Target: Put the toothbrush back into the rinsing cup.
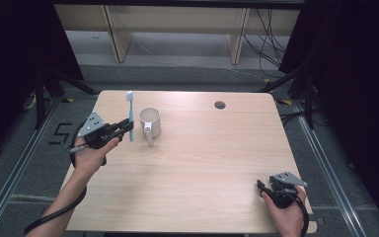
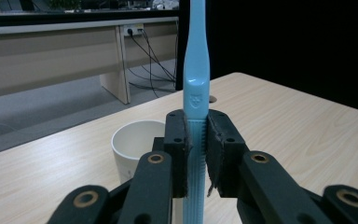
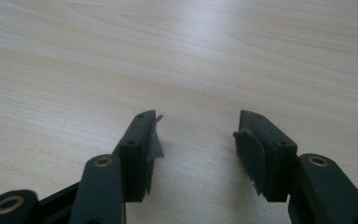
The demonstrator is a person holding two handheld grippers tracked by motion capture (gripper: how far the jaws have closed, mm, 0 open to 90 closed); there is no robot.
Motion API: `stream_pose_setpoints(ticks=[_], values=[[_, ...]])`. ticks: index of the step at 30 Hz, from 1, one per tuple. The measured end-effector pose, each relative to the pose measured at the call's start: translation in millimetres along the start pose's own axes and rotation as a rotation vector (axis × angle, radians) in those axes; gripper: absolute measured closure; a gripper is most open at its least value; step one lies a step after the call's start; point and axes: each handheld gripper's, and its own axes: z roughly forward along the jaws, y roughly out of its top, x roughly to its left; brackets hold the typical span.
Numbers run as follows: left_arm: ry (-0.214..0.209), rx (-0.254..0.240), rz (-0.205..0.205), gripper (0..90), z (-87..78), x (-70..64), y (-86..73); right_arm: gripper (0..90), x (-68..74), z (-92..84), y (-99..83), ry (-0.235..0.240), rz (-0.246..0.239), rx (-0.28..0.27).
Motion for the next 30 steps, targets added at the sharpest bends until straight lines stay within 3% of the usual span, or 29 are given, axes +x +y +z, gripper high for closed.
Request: stream_pose_setpoints(ticks=[4, 5, 6, 12, 13, 14, 30], values=[[0.009, -0.011, 0.004, 78.5, 2.4, -0.7, 4.0, 48.5, 1.1, 0.1, 0.0, -0.004, 0.005, 0.000], [0.011, -0.019, 0.004, 78.5, 3.5, -0.2, 4.8, 48.5, 3.0, -0.2, -0.4, -0.005, 0.034, 0.005], [0.011, -0.028, 0.000, 78.5, 4.6, 0.1, 5.6, 48.5, -0.1, 0.0, 0.0, 0.002, -0.001, 0.001], [-0.009, -0.086, -0.016, 78.5, 10.3, -2.0, 11.6, 48.1, -0.8, 1.3, 0.1, 0.000, 0.012, 0.002], [-0.011, -0.093, -0.013, 78.4, 11.2, -2.9, 12.5, 48.0, 3.4, -1.0, -0.2, 0.006, 0.074, 0.025], [-0.012, -0.099, -0.013, 78.5, 12.2, -3.2, 13.1, 48.0, -1.8, -0.4, 0.4, -0.003, 0.006, 0.002], [0.007, -0.143, -0.008, 78.5, 21.2, -3.5, 14.4, 47.3, -1.2, 1.2, 0.2, 0.012, 0.020, 0.002]])
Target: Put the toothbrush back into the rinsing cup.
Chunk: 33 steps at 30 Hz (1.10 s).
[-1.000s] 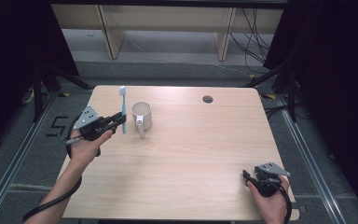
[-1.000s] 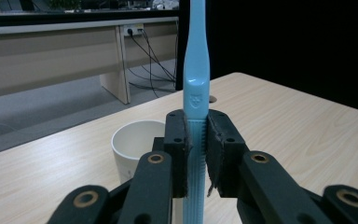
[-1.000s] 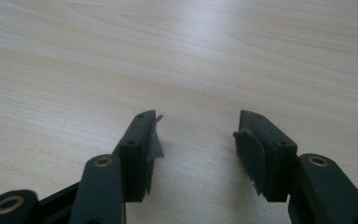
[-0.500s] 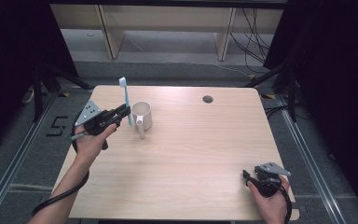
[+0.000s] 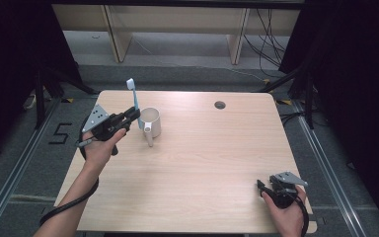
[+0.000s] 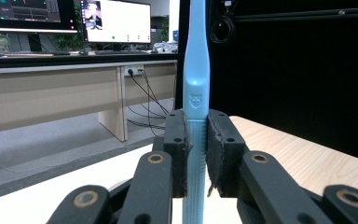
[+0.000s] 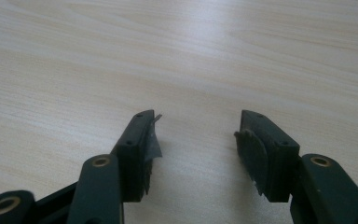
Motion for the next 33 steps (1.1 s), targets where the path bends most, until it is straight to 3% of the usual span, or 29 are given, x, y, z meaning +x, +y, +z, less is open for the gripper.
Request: stream_pose_setpoints(ticks=[33], values=[[0.017, -0.033, -0.007, 78.4, 26.7, 0.1, -0.5, 46.7, -0.8, -0.3, 0.4, -0.003, 0.004, 0.004]])
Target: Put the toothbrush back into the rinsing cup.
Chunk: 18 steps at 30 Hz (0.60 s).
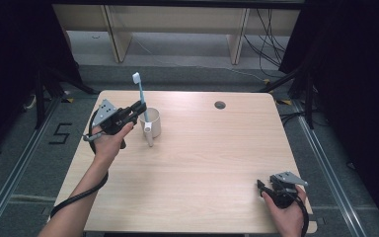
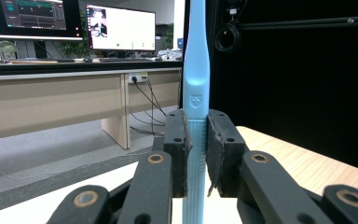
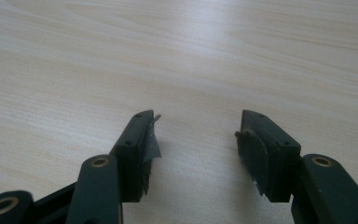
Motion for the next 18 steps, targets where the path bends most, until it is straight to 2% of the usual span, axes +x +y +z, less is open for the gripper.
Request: stream_pose_setpoints(ticks=[18], values=[[0.018, 0.019, 0.016, 78.4, 6.7, 0.3, -14.3, 46.5, -0.1, 0.1, 0.0, 0.001, -0.003, -0.001]])
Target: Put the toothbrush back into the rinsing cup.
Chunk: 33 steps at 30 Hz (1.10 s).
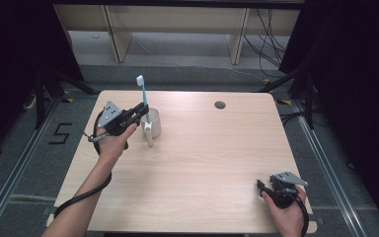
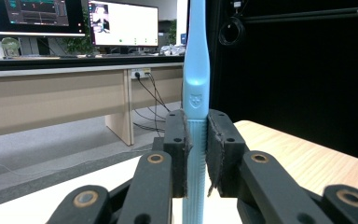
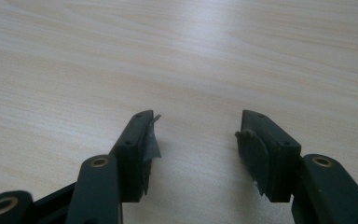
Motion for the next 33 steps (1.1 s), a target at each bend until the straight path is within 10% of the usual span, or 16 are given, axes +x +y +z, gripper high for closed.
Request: stream_pose_setpoints(ticks=[33], values=[[0.013, 0.040, -0.007, 78.3, -4.2, 0.5, -27.1, 46.4, 0.2, 0.1, 0.0, -0.002, -0.003, -0.001]])
